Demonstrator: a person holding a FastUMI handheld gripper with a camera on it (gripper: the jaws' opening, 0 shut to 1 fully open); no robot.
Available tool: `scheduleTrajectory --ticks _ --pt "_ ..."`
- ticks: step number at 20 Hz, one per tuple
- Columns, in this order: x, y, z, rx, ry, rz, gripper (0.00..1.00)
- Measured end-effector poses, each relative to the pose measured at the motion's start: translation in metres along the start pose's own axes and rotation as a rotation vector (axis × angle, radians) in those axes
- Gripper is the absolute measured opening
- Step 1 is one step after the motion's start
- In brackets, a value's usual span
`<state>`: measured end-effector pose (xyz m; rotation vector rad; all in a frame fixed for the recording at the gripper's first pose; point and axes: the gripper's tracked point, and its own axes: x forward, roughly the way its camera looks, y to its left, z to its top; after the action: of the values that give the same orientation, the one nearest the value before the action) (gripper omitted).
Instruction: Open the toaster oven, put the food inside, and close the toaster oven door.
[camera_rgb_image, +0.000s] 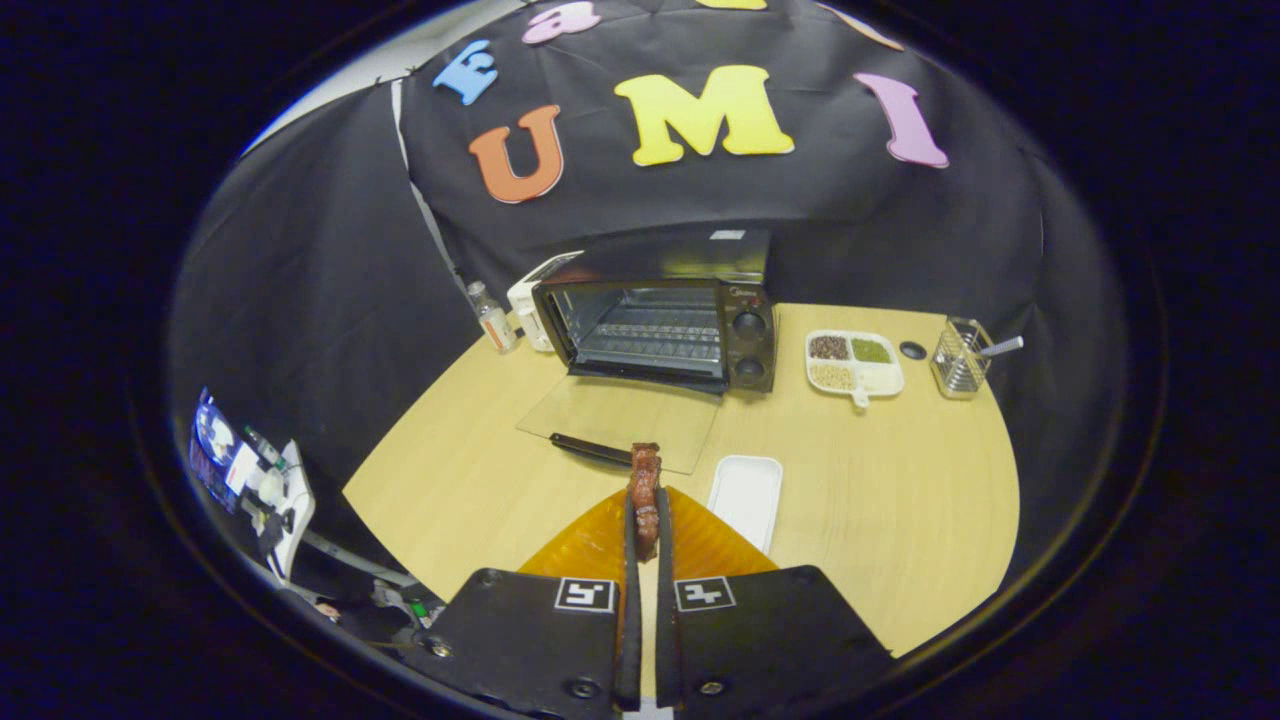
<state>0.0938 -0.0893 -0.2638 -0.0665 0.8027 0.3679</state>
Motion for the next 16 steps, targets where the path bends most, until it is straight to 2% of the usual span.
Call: scheduleTrajectory --ticks 5,9,13,16 --pt "0.035 0.027 0.025 -0.113 -0.1 -0.136 0.09" --pt "0.077 0.041 0.048 -0.145 -0.188 -0.248 0.09" --pt "0.116 0.055 0.081 -0.093 -0.316 -0.294 0.09" --pt "0.142 0.059 0.107 -0.03 -0.429 -0.295 0.09"
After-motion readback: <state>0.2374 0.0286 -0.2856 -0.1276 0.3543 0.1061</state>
